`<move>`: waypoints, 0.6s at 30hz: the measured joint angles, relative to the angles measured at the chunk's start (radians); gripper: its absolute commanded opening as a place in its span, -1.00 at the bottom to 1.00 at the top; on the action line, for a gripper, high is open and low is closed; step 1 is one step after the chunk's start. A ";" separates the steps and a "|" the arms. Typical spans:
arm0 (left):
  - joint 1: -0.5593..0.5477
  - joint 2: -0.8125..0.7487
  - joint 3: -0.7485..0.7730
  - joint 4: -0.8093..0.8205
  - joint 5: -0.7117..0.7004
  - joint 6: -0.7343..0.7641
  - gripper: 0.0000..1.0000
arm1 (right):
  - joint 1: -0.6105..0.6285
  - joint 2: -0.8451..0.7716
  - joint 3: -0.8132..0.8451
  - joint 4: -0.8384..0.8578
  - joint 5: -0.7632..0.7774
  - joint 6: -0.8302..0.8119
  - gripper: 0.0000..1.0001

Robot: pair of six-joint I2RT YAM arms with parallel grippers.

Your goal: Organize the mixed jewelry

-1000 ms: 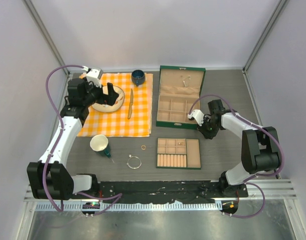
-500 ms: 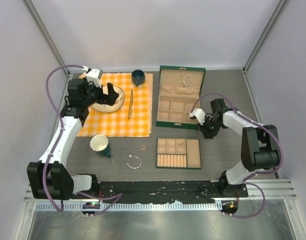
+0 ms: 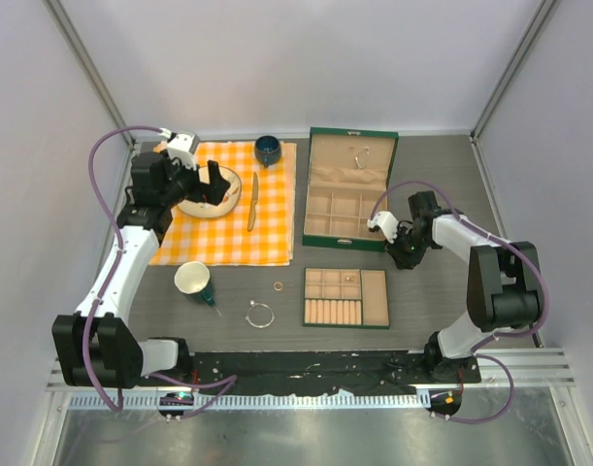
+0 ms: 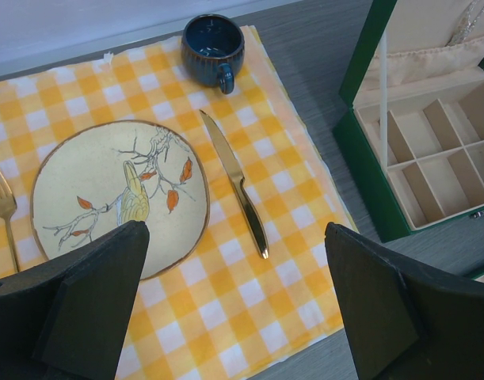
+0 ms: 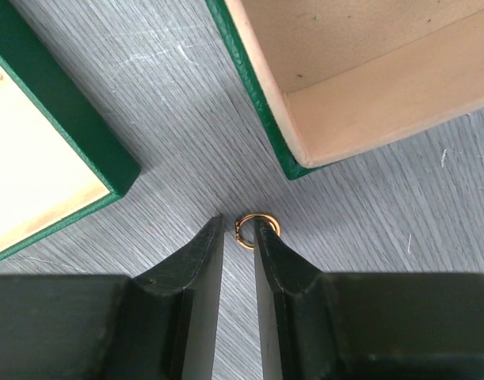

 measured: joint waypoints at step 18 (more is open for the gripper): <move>0.000 0.000 0.000 0.000 -0.005 0.000 1.00 | -0.022 0.006 -0.001 -0.016 -0.032 -0.041 -0.63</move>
